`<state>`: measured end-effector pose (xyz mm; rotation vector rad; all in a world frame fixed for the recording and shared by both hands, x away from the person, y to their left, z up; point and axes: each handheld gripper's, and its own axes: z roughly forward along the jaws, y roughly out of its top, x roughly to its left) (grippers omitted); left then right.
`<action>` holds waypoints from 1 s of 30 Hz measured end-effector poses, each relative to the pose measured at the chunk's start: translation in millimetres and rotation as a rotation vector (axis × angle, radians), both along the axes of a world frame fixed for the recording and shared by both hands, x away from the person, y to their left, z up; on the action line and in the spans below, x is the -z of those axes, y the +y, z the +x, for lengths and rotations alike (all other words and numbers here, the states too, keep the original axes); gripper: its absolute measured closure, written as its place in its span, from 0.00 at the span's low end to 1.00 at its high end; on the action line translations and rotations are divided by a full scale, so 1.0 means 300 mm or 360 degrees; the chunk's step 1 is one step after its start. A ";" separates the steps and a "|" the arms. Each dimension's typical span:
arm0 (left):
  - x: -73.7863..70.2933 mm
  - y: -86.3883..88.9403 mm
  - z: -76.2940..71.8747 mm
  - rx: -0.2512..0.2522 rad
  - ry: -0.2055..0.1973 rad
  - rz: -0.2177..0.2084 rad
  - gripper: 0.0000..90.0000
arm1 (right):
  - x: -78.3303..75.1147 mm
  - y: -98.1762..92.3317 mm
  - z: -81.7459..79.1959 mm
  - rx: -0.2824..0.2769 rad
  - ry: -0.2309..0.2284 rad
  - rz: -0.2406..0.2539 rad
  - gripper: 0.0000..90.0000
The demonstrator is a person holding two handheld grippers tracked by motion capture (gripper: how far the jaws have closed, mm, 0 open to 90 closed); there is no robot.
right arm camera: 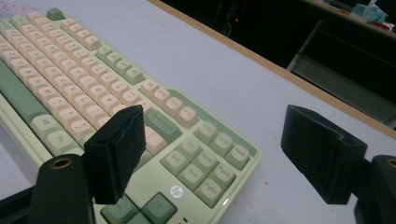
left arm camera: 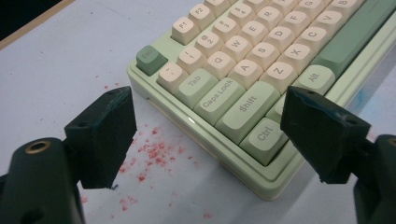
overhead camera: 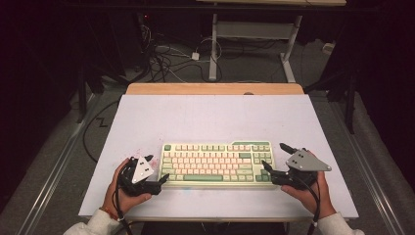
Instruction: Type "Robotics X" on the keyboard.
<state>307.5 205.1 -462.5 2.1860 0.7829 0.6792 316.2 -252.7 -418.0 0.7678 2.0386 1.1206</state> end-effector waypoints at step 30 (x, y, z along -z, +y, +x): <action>-0.006 -0.001 0.005 -0.0013 -0.0017 -0.0025 0.19 | 0.133 -0.150 -0.090 0.0202 0.0068 0.0051 0.18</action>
